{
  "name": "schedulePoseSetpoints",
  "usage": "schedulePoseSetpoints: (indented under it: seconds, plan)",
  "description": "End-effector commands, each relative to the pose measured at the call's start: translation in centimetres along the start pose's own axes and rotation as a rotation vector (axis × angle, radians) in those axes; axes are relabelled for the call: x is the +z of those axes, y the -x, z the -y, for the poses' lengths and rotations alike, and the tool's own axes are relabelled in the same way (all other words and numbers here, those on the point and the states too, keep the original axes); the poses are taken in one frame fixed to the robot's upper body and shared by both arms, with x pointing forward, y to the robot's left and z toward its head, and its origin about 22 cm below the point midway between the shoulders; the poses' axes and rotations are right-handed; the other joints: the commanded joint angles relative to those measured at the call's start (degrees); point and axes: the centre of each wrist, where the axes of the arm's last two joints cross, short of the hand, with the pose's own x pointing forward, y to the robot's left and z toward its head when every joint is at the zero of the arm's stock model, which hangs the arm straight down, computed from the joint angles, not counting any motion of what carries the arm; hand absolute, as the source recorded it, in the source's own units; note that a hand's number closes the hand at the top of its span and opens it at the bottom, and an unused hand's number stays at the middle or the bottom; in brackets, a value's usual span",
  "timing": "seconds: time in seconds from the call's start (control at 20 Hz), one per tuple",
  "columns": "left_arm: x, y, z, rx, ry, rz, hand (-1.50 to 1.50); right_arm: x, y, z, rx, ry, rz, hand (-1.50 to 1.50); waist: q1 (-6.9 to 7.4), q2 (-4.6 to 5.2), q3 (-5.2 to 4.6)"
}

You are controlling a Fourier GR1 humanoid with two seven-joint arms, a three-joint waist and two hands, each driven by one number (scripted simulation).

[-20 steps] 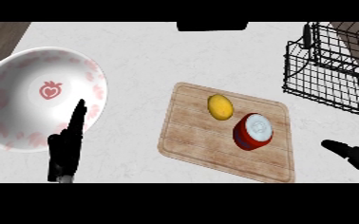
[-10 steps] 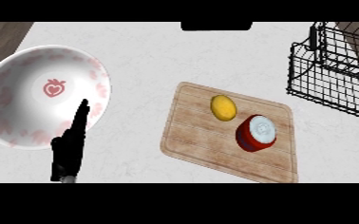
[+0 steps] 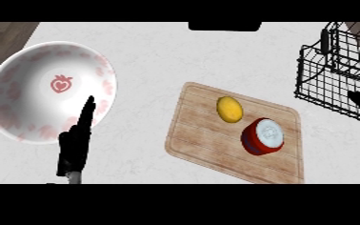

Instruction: Pick the can from the cutting board and place it in the tiered basket

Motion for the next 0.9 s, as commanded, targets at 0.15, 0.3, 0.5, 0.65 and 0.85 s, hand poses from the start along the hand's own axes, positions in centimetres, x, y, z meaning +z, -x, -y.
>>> schedulePoseSetpoints:
  seconds: [0.15, 0.3, 0.5, 0.65, 0.85]
  plan:
    - [1.2, 1.8, 0.9, 0.007, 0.045, -0.085, 0.0, -1.0, -0.6, -2.6, 0.18, -0.04, -0.177, -1.5, 0.48, 0.38, -0.47]
    - [-0.2, 0.8, 1.7, 0.005, 0.035, -0.087, 0.0, -1.9, -1.2, -3.2, 0.23, -0.069, -0.195, -1.5, 0.1, 0.51, -0.47]
    - [0.8, 1.8, -0.2, 0.014, 0.044, -0.08, 0.0, -2.8, -2.2, -5.6, 0.18, -0.102, -0.21, -1.5, 0.18, 0.3, -0.41]
    - [-0.3, 0.8, 0.0, 0.032, 0.028, -0.078, 0.0, -3.5, -3.1, -6.8, 0.179, -0.136, -0.184, -1.5, -0.57, 0.23, -0.35]
    - [0.9, 1.7, 0.5, 0.013, 0.028, -0.091, 0.0, -2.5, -5.1, -7.5, 0.214, -0.137, -0.187, -1.5, -0.76, 0.0, -0.45]
